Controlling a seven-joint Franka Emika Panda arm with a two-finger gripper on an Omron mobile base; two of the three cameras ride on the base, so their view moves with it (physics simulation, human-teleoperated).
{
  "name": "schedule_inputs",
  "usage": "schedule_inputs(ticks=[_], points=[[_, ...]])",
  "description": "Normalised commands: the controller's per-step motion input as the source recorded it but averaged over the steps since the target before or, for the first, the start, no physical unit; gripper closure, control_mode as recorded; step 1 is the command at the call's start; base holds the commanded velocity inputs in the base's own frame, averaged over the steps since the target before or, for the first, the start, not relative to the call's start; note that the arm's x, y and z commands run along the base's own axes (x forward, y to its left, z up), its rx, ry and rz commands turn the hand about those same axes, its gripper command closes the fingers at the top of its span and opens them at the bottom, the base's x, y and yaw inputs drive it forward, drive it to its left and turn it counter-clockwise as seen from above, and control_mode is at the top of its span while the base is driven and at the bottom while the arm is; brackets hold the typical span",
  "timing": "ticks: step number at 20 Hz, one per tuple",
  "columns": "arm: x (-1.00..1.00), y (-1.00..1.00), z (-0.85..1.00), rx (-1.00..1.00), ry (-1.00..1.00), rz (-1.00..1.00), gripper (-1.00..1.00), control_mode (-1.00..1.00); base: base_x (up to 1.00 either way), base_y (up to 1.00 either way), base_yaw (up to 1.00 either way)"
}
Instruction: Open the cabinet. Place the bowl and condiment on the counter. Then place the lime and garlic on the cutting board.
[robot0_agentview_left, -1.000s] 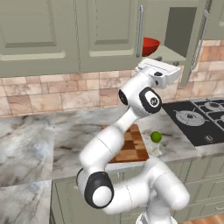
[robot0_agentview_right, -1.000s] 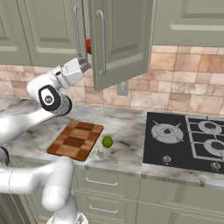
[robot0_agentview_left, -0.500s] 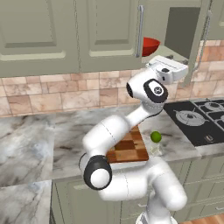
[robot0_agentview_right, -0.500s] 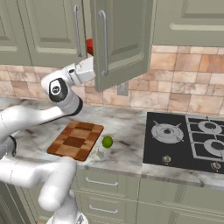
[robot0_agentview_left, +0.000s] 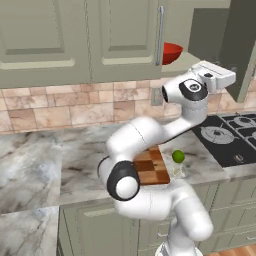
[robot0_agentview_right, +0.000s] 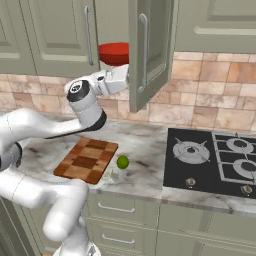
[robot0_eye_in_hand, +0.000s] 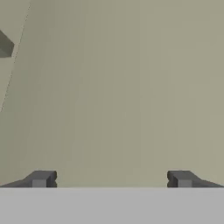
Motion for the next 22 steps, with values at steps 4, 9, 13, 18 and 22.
schedule_inputs(ticks=[4, 9, 13, 18, 22], points=[[0.05, -0.89, 0.0, 0.07, 0.03, -0.11, -1.0, -1.0, 0.0, 0.0, 0.0], [0.03, -0.84, 0.0, 0.07, 0.02, -0.1, -1.0, -1.0, 0.0, 0.0, 0.0], [0.0, -0.63, 0.0, 0.08, 0.0, -0.05, -1.0, -1.0, 0.0, 0.0, 0.0], [-0.2, -0.12, 0.02, 0.06, -0.01, 0.0, -1.0, -1.0, 0.0, 0.0, 0.0], [-0.21, 0.0, 0.04, 0.04, 0.0, 0.04, -1.0, -1.0, 0.0, 0.0, 0.0]])
